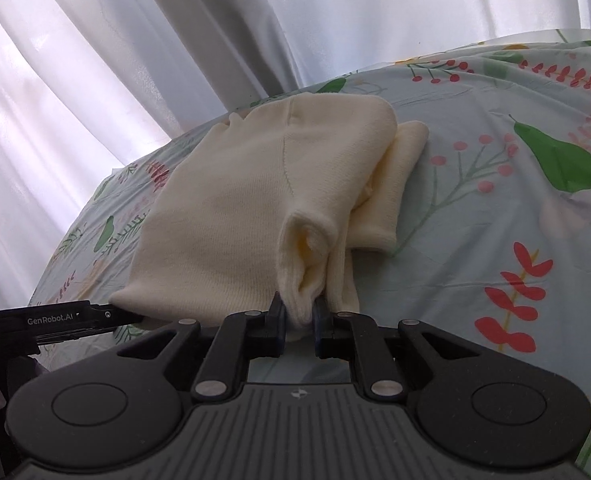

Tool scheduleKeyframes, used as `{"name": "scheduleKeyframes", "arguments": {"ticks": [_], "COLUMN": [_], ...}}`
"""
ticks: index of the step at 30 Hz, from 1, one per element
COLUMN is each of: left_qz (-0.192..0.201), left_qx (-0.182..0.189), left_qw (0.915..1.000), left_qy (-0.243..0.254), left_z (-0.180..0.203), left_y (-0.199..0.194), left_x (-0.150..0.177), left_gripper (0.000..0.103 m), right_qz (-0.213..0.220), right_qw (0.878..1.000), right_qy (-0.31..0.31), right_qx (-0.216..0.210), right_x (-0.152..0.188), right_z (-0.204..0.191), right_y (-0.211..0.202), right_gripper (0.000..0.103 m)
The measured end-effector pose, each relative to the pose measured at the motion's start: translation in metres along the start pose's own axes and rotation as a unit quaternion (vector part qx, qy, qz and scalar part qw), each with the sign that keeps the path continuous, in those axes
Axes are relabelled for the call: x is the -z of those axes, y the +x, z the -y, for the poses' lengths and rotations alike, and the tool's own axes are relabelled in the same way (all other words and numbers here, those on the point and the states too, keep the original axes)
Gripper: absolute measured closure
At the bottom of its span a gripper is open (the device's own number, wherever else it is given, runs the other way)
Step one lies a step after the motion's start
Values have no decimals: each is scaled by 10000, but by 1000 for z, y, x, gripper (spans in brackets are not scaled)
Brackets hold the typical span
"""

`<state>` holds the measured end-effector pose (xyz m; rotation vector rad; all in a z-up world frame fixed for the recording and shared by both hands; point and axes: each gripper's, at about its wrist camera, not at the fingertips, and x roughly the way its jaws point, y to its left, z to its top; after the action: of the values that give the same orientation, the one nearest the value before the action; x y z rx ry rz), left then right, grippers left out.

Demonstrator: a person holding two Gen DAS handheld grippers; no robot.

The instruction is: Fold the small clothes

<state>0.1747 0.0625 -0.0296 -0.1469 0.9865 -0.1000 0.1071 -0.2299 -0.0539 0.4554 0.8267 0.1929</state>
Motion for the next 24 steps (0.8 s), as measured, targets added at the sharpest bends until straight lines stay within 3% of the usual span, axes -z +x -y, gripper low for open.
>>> {"name": "scheduleKeyframes", "arguments": {"ticks": [4, 5, 7, 9, 12, 15, 18, 20, 22, 24], "left_qz": [80, 121, 339, 508, 533, 647, 713, 497, 370, 332], "left_qx": [-288, -432, -757, -718, -343, -29, 76, -68, -66, 79], "left_qw": [9994, 9987, 9959, 9950, 9958, 9954, 9948, 9952, 9958, 9971], "left_qy": [174, 222, 349, 476, 666, 705, 723, 839, 833, 674], "left_z": [1, 0, -1, -1, 9, 25, 41, 48, 45, 37], "left_y": [-14, -18, -31, -39, -32, -19, 1, 23, 37, 40], "left_x": [8, 9, 10, 4, -15, -36, -49, -52, -49, -49], "left_gripper": [31, 33, 33, 33, 31, 31, 31, 30, 20, 17], "right_qz": [12, 16, 91, 299, 678, 813, 709, 629, 398, 574], "right_qw": [10000, 9998, 9988, 9980, 9950, 9911, 9866, 9812, 9698, 9593], "right_qy": [84, -15, -122, -214, -583, -990, -1383, -1678, -2003, -2283], "right_qx": [-7, 173, 466, 520, 445, 372, 502, 722, 1335, 1560], "right_x": [-1, 1, 5, 5, -6, -26, -41, -44, -39, -30], "right_z": [11, 10, 11, 10, -9, -38, -66, -74, -74, -65], "right_y": [-16, -20, -33, -45, -55, -41, -14, 5, 29, 35], "right_gripper": [90, 76, 61, 61, 61, 62, 69, 79, 85, 87]}}
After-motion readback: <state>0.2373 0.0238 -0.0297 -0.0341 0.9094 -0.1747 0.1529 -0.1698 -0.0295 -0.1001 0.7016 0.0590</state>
